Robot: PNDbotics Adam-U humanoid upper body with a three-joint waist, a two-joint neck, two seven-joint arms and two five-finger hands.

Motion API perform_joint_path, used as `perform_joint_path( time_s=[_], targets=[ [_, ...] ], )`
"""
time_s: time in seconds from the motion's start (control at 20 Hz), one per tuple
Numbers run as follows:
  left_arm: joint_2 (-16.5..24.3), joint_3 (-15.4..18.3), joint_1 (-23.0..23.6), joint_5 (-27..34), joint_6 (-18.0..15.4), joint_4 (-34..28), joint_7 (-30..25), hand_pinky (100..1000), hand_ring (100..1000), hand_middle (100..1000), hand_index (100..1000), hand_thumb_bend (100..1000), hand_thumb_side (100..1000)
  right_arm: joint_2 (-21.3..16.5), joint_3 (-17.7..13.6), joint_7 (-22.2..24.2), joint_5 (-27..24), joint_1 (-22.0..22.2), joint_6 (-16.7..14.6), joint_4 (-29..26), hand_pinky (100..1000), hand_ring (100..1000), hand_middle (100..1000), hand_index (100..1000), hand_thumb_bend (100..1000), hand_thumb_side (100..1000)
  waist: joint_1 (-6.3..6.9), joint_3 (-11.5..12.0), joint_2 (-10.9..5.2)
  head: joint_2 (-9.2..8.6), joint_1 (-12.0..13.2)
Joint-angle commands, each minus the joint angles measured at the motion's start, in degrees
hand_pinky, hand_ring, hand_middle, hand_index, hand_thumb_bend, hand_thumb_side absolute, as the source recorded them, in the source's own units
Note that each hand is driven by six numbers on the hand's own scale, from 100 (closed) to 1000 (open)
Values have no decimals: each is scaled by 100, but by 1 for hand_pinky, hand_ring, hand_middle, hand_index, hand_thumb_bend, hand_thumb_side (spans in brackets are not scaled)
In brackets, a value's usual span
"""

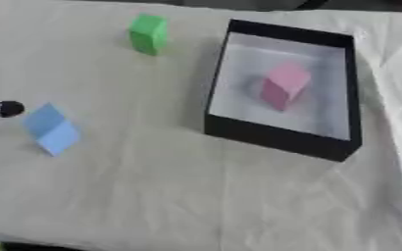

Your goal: Pick up objects on the table and place them in the box.

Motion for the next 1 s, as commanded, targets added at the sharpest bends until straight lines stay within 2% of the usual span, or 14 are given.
perform_joint_path(
  time_s=[0.05,0.15,0.25,0.5,0.65,0.85,0.95,1.0],
  targets=[
    [110,-128,-183,121,606,-475,9,900,823,755,858,800,658,-88,-19,13,42,-78,25,-43,911,811,847,870,100,942,59,-11,40,-10,-39],
    [103,-200,-237,125,873,-695,-78,901,824,755,858,801,659,-75,-9,21,44,-86,32,-38,911,811,847,870,100,943,65,-25,47,-10,-78],
    [105,-236,-253,122,1003,-846,-156,904,824,755,858,800,661,-68,-4,26,49,-88,37,-35,911,811,847,870,100,944,72,-39,58,-10,-109],
    [171,-162,-159,152,1117,-1297,-127,907,825,753,859,799,651,-59,-1,26,60,-64,51,-25,912,811,847,871,100,946,95,-20,78,-10,-222],
    [217,-161,-117,87,1211,-1542,2,923,832,755,859,819,608,-40,20,45,60,-70,60,-26,912,811,847,871,100,949,114,-1,81,-10,-238],
    [138,-290,-125,-181,1372,-1521,108,941,845,759,865,849,562,-27,49,77,64,-89,65,-32,912,811,847,870,100,951,133,4,78,-10,-207],
    [18,-390,-180,-421,1463,-1376,150,959,848,744,862,882,480,-21,57,87,66,-88,71,-26,912,810,847,869,100,954,145,2,76,-10,-188],
    [-61,-434,-212,-534,1509,-1268,204,959,848,743,863,883,477,-17,63,93,68,-87,74,-22,912,810,847,869,100,955,150,1,77,-10,-173]
  ],
)
